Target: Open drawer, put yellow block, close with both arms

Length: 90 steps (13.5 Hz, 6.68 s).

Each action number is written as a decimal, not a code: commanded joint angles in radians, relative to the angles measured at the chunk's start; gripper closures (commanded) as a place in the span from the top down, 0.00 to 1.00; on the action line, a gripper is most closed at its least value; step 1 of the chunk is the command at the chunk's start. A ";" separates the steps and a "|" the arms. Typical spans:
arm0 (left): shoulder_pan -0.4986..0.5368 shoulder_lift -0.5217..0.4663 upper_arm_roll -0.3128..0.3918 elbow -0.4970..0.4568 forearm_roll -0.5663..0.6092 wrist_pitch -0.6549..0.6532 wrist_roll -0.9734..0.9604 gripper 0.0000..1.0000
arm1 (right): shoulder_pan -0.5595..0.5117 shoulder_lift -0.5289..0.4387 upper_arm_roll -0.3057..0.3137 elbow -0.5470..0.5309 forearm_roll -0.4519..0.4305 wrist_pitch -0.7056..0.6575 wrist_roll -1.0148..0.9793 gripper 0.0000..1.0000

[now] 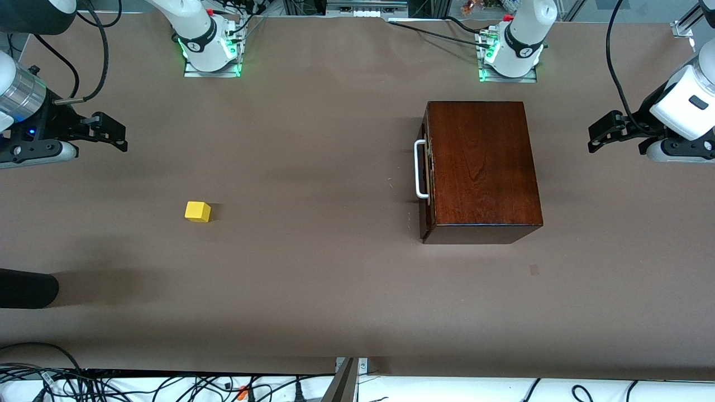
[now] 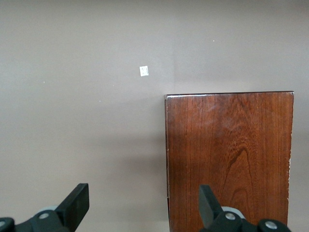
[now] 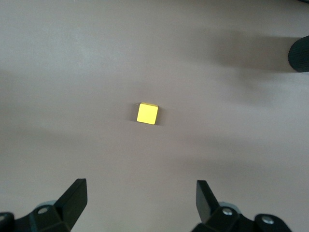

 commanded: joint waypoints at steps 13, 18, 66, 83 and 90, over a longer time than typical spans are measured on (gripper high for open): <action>-0.012 -0.012 -0.036 -0.009 -0.021 -0.008 0.007 1.00 | 0.000 0.003 0.000 0.020 0.017 -0.020 0.000 1.00; -0.020 -0.012 -0.180 -0.008 -0.017 -0.001 -0.149 1.00 | 0.000 0.003 0.000 0.020 0.017 -0.019 0.000 1.00; -0.285 0.534 -0.471 -0.085 0.421 0.328 -0.955 1.00 | 0.006 0.348 0.002 -0.235 0.099 0.516 0.014 1.00; -0.349 0.618 -0.480 0.041 0.402 0.367 -0.959 1.00 | 0.023 0.423 0.007 -0.414 0.102 0.779 0.057 1.00; -0.382 0.652 -0.481 0.095 0.398 0.367 -0.981 1.00 | 0.021 0.439 0.007 -0.413 0.101 0.785 0.051 0.66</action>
